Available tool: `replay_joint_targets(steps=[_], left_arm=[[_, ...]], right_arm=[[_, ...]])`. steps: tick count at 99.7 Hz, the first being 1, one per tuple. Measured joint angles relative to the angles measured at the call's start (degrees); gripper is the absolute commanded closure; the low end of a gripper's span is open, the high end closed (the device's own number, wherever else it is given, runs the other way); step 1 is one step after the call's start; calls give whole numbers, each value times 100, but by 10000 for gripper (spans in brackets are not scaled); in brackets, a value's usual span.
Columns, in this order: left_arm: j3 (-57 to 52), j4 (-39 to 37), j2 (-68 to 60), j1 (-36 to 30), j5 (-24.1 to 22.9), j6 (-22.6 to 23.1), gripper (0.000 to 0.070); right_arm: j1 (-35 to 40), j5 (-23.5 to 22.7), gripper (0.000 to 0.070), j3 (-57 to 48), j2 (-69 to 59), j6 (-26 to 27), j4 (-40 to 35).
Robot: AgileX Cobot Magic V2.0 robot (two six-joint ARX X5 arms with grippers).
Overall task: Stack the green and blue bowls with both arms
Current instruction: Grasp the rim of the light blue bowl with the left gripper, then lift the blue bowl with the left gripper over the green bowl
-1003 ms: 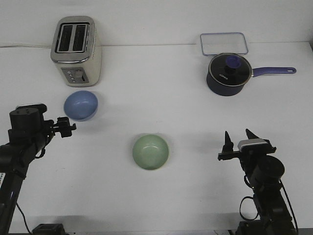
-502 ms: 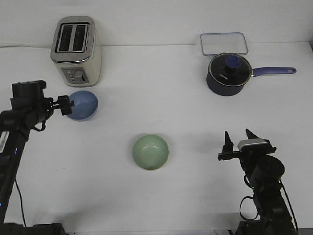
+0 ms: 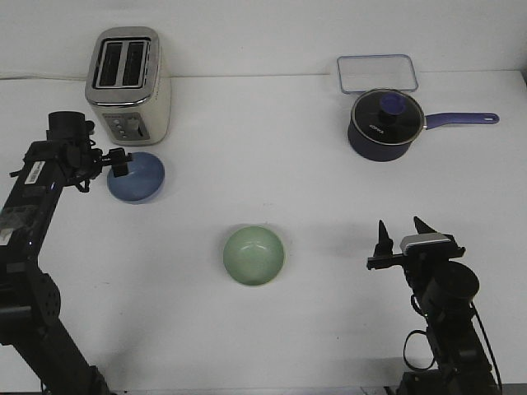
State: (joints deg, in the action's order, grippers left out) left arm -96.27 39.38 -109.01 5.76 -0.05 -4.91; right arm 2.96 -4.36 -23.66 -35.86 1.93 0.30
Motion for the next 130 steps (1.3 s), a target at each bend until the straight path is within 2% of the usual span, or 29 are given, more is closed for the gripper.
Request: replay_joint_targets(steps=[36,43,48,55,61,76,113,130], left_arm=[[-2,-4,-509,0,0,9,240],[-4,-7,-584,0,2,9,260],[-4,-4,-629,0,2,9,339],[-4,-2,-656,0,2,11,511],[-7,-4,-656,0,2,11,607],[-11,-4,-656,0,20,9,699],[-72,391,-367,7,708,33,694],[-68,483,376,-48,1360,50,694]], right_arm=[[-2,0,207,0,0,0,0],[0,0,207,0,0,0,2],[-2,0,207,0,0,0,0],[-2,0,207,0,0,0,0],[-2,0,207,0,0,0,0],[-2,0,207,0,0,0,0],[-2,0,207,0,0,0,0],[-2,0,207,0,0,0,0]])
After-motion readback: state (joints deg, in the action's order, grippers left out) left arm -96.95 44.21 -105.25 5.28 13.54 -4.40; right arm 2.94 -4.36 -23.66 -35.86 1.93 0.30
